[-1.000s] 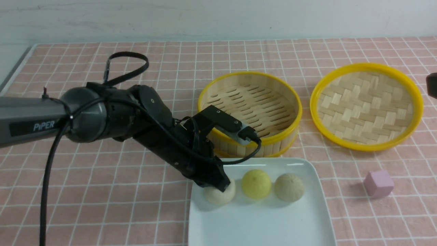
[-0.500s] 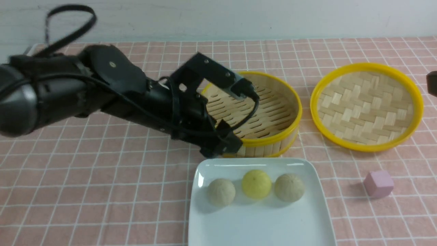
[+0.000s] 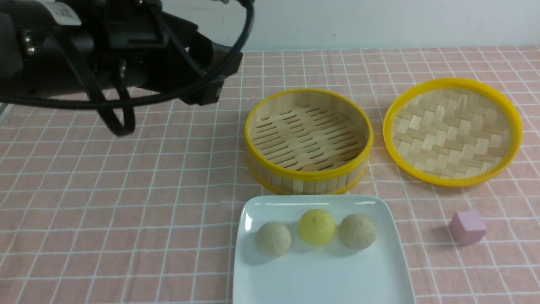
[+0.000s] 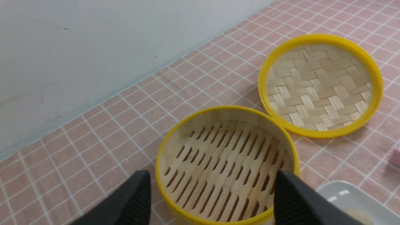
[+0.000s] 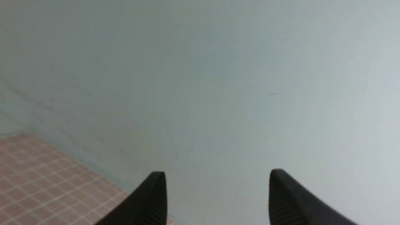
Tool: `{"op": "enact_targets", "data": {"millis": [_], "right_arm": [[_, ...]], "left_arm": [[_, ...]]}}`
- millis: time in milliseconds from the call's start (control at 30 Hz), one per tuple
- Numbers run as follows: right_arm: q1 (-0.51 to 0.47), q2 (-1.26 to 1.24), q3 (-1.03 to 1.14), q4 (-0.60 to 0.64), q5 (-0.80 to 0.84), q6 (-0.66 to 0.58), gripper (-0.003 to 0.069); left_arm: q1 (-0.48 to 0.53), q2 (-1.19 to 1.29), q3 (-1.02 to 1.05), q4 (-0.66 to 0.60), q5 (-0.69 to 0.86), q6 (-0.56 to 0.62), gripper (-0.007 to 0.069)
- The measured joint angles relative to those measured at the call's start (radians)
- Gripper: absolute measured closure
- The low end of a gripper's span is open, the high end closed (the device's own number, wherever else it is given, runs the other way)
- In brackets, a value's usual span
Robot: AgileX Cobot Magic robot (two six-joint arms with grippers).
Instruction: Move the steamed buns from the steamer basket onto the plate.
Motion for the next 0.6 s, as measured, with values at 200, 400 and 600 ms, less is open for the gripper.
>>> {"op": "enact_targets", "data": {"millis": [200, 400, 600], "right_arm": [[0.0, -0.139, 0.0, -0.235, 0.224, 0.283, 0.0216], [0.0, -0.209, 0.0, -0.421, 0.464, 0.514, 0.0216], [0.0, -0.274, 0.002, -0.427, 0.592, 0.542, 0.0216]], "left_arm": [[0.0, 0.001, 0.003, 0.137, -0.025, -0.109, 0.0102], [0.0, 0.001, 0.003, 0.148, -0.065, -0.12, 0.0102], [0.0, 0.001, 0.003, 0.15, -0.085, -0.12, 0.0102]]}}
